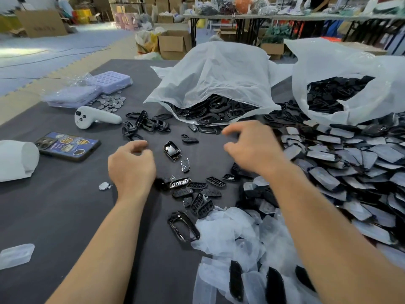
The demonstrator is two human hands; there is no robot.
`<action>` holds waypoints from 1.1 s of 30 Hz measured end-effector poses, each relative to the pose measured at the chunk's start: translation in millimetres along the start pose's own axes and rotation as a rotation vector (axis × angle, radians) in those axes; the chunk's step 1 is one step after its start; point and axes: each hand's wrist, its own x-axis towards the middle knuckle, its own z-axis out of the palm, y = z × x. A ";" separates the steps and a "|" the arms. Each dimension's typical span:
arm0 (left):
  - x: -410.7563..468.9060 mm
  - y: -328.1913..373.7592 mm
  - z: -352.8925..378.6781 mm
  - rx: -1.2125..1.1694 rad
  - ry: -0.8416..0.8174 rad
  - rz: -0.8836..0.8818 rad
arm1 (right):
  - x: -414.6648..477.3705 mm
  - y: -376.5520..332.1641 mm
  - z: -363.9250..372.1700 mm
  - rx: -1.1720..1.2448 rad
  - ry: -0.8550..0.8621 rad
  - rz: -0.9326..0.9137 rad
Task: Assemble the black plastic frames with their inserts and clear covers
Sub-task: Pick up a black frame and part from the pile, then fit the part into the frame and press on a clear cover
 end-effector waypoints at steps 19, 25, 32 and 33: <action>44.1 -10.2 14.2 0.392 -0.093 0.227 | 47.7 -40.4 95.2 -0.234 -0.172 -0.136; 16.2 2.5 -16.0 -0.317 0.067 -0.053 | -4.0 -38.0 69.2 -0.006 -0.164 -0.060; -61.4 16.9 -34.2 -0.233 -0.146 0.027 | -89.9 -11.2 36.8 0.365 0.191 0.039; -68.2 19.4 -36.0 -0.221 -0.151 0.055 | -98.8 -6.3 33.8 0.420 0.182 0.061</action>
